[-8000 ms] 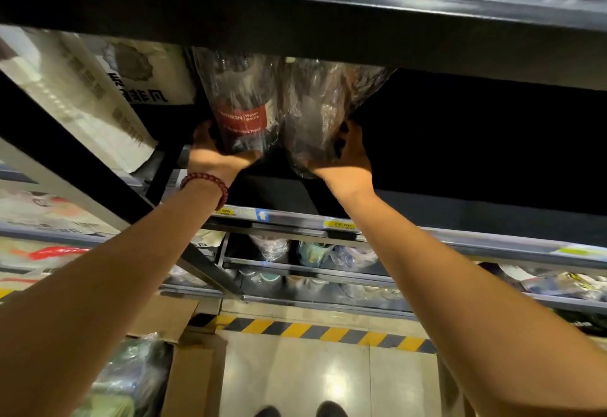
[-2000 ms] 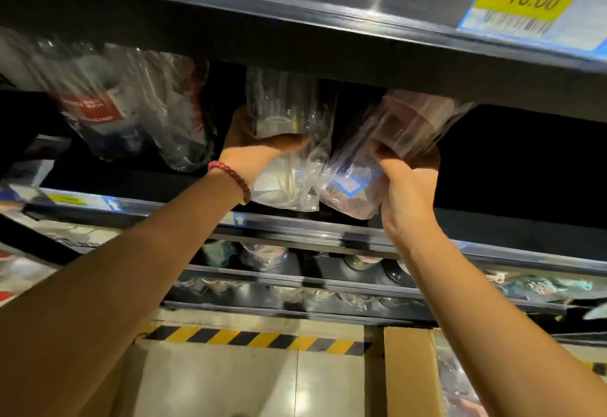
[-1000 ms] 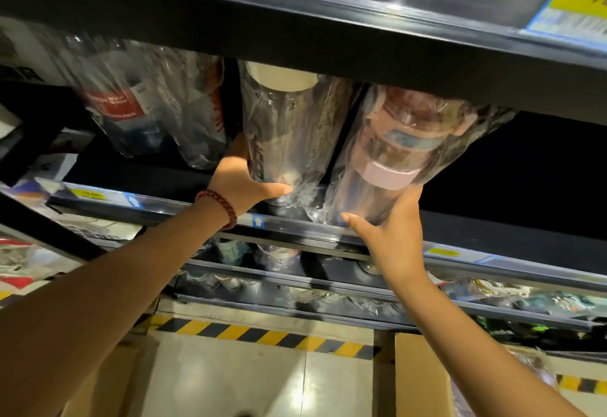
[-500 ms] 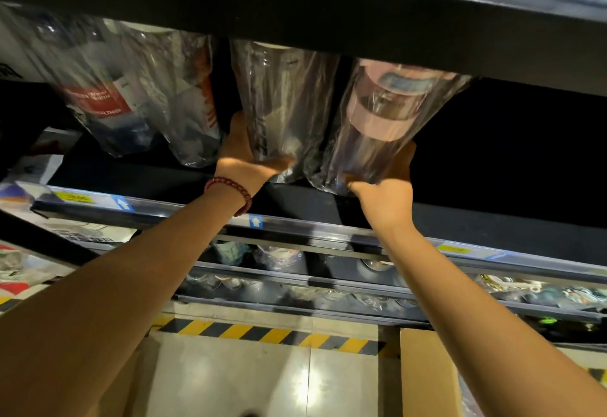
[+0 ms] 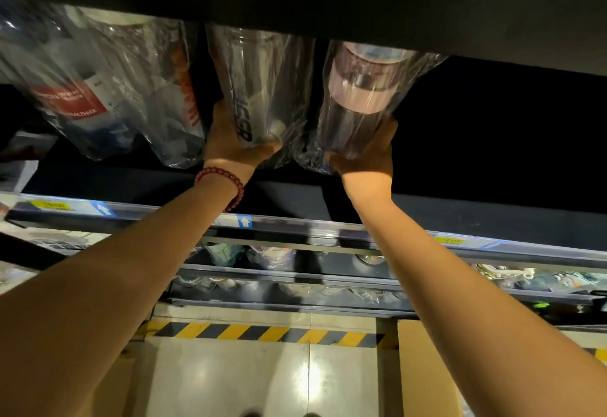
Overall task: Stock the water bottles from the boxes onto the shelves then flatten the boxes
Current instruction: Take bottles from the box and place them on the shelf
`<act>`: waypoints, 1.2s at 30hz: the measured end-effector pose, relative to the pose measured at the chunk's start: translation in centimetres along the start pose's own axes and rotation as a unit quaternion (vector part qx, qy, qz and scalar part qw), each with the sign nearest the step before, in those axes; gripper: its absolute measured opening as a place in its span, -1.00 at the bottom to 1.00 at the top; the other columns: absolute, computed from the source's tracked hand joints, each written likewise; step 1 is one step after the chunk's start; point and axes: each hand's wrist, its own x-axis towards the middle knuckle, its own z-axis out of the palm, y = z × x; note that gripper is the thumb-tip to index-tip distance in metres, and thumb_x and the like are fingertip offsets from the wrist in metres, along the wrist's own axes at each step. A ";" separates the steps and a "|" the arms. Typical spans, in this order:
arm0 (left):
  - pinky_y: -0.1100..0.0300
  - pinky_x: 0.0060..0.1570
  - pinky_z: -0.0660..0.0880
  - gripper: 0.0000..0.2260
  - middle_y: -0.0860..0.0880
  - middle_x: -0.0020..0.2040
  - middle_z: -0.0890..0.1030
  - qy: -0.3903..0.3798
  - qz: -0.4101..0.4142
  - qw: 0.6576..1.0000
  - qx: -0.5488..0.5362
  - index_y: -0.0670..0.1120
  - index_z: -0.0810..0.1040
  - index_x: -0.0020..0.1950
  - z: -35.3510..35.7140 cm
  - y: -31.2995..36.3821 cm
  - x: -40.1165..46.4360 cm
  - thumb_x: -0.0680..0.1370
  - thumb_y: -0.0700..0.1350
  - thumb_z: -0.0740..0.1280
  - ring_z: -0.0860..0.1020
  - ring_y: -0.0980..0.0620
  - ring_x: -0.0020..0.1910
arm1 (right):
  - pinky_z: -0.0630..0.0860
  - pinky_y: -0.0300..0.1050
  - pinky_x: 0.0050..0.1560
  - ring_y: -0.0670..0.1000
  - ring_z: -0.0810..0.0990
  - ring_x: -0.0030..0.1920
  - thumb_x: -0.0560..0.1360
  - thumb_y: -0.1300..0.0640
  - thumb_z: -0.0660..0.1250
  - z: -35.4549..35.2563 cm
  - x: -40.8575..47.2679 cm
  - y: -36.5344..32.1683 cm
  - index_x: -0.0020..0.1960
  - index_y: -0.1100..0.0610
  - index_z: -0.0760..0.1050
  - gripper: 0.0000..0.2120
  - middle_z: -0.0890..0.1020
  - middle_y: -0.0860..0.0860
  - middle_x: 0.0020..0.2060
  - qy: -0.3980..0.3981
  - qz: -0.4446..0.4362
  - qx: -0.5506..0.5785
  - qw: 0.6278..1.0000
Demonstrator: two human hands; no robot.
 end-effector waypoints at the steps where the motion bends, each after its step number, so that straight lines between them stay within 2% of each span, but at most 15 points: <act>1: 0.51 0.03 0.22 -0.27 0.03 0.17 0.38 -0.004 0.006 1.000 -0.011 -0.18 0.23 0.40 -0.1 0.1 -0.2 0.33 -0.19 0.53 0.37 0.12 0.12 | 0.46 -0.07 0.12 0.19 0.50 0.23 0.31 0.14 0.54 0.0 0.0 0.0 0.47 0.19 0.07 -0.10 0.42 0.14 0.32 -0.002 -0.002 0.004 1.000; 3: 0.52 0.02 0.21 -0.26 0.01 0.21 0.41 -0.006 0.004 1.000 0.011 -0.17 0.23 0.40 -0.4 0.4 -0.5 0.33 -0.15 0.54 0.37 0.13 0.13 | 0.48 -0.02 0.17 0.18 0.48 0.25 0.30 0.13 0.54 -0.1 0.2 0.3 0.47 0.17 0.08 -0.09 0.42 0.14 0.32 0.000 -0.010 0.007 1.000; 5: 0.47 0.06 0.21 -0.25 -0.07 0.29 0.43 -0.010 -0.004 1.000 0.025 -0.19 0.25 0.40 -1.0 1.2 -0.7 0.33 -0.10 0.55 0.41 0.04 0.22 | 0.43 -0.01 0.26 0.16 0.44 0.30 0.28 0.12 0.56 -0.6 -0.1 -0.1 0.47 0.15 0.09 -0.08 0.39 0.14 0.34 -0.012 -0.008 0.016 1.000; 7: 0.34 0.22 0.25 -0.21 -0.10 0.34 0.41 -0.022 -0.026 0.999 0.042 -0.18 0.26 0.41 -1.5 1.9 -1.0 0.31 -0.02 0.56 0.39 -0.05 0.31 | 0.40 0.02 0.32 0.14 0.41 0.33 0.24 0.09 0.58 -1.2 -0.3 0.0 0.46 0.12 0.09 -0.04 0.38 0.13 0.35 -0.035 0.009 0.035 0.999; 9: 0.12 0.37 0.31 -0.12 -0.09 0.35 0.43 -0.035 -0.051 0.998 0.032 -0.14 0.31 0.40 -2.0 2.0 -1.6 0.19 0.12 0.58 0.40 -0.08 0.33 | 0.44 0.01 0.29 0.10 0.43 0.30 0.21 0.06 0.59 -2.5 -1.1 0.0 0.46 0.06 0.11 -0.03 0.40 0.11 0.34 -0.049 0.036 0.080 0.995; 11: 0.04 0.25 0.44 -0.19 -0.12 0.24 0.54 -0.048 -0.095 0.994 0.025 -0.15 0.46 0.28 -2.7 2.2 -3.1 0.13 0.19 0.54 0.50 -0.10 0.23 | 0.46 -0.09 0.16 0.10 0.49 0.22 0.26 0.09 0.57 -4.4 -2.3 0.1 0.44 0.08 0.14 -0.10 0.46 0.11 0.26 -0.053 0.063 0.091 0.992; 13: 0.02 0.12 0.50 -0.43 -0.19 0.08 0.58 -0.072 -0.115 0.990 0.034 -0.22 0.53 0.07 -3.4 2.9 -5.5 0.24 0.12 0.56 0.55 -0.14 0.10 | 0.40 -0.20 0.05 0.04 0.50 0.14 0.36 0.13 0.52 -7.1 -4.0 0.0 0.42 0.14 0.19 -0.24 0.49 0.08 0.17 -0.056 0.086 0.073 0.992; 14: 0.01 0.13 0.49 -0.49 -0.19 0.08 0.56 -0.082 -0.115 0.990 0.023 -0.22 0.50 0.05 -3.5 3.3 -6.5 0.29 0.06 0.55 0.53 -0.14 0.10 | 0.39 -0.20 0.05 0.00 0.48 0.10 0.39 0.13 0.49 -8.5 -4.9 0.0 0.40 0.17 0.21 -0.30 0.49 0.05 0.14 -0.053 0.094 0.072 0.991; 18: 0.08 0.27 0.38 -0.45 -0.16 0.31 0.42 -0.160 -0.078 0.983 -0.043 -0.20 0.36 0.32 -2.7 7.5 -11.0 0.40 -0.15 0.50 0.40 -0.08 0.32 | 0.47 -0.03 0.10 0.01 0.47 0.03 0.47 0.18 0.42 -14.2 -9.3 1.1 0.39 0.18 0.25 -0.43 0.47 0.04 0.07 -0.039 0.120 0.089 0.988; 20: 0.06 0.30 0.38 -0.39 -0.15 0.38 0.38 -0.234 -0.076 0.967 -0.067 -0.18 0.29 0.41 -1.6 9.7 -13.0 0.42 -0.19 0.47 0.37 -0.10 0.36 | 0.46 -0.04 0.09 0.03 0.47 0.04 0.47 0.19 0.41 -17.1 -11.5 2.2 0.39 0.18 0.26 -0.44 0.46 0.06 0.09 -0.049 0.141 0.087 0.985; 23: 0.05 0.29 0.39 -0.39 -0.17 0.37 0.39 -0.344 -0.049 0.937 -0.045 -0.19 0.27 0.42 1.4 12.8 -16.3 0.44 -0.21 0.45 0.39 -0.14 0.34 | 0.48 0.07 0.16 0.11 0.51 0.12 0.45 0.18 0.44 -21.3 -14.8 4.6 0.32 0.17 0.32 -0.49 0.51 0.12 0.12 -0.047 0.195 0.079 0.976; 29: 0.08 0.24 0.43 -0.40 -0.13 0.34 0.44 -0.472 0.001 0.881 0.023 -0.16 0.33 0.40 9.8 18.1 -24.2 0.42 -0.10 0.48 0.44 -0.09 0.30 | 0.48 0.06 0.16 0.09 0.51 0.10 0.42 0.21 0.46 -29.2 -21.9 11.0 0.28 0.21 0.38 -0.52 0.49 0.06 0.05 0.049 0.329 0.099 0.938; 33: 0.06 0.26 0.43 -0.40 -0.14 0.32 0.45 -0.570 0.004 0.817 0.080 -0.17 0.32 0.40 15.5 19.9 -29.3 0.43 -0.08 0.47 0.45 -0.08 0.29 | 0.48 0.08 0.18 0.13 0.53 0.13 0.40 0.22 0.45 -33.6 -27.0 16.9 0.21 0.15 0.39 -0.57 0.53 0.14 0.10 0.114 0.422 0.135 0.889; 35: 0.07 0.18 0.49 -0.42 -0.26 0.23 0.49 -0.617 -0.023 0.780 0.099 -0.27 0.30 0.40 18.9 20.4 -31.5 0.45 -0.16 0.45 0.52 -0.05 0.21 | 0.50 0.03 0.13 0.11 0.53 0.07 0.39 0.25 0.45 -35.6 -28.8 19.7 0.20 0.15 0.38 -0.57 0.53 0.15 0.09 0.137 0.467 0.161 0.859; 36: 0.16 0.05 0.53 -0.46 -0.30 0.08 0.52 -0.636 -0.034 0.764 0.103 -0.34 0.31 0.36 20.6 20.5 -32.5 0.47 -0.22 0.42 0.57 0.03 0.08 | 0.50 0.03 0.12 0.11 0.53 0.07 0.39 0.25 0.45 -36.6 -29.5 21.0 0.23 0.16 0.38 -0.54 0.53 0.15 0.10 0.149 0.484 0.171 0.846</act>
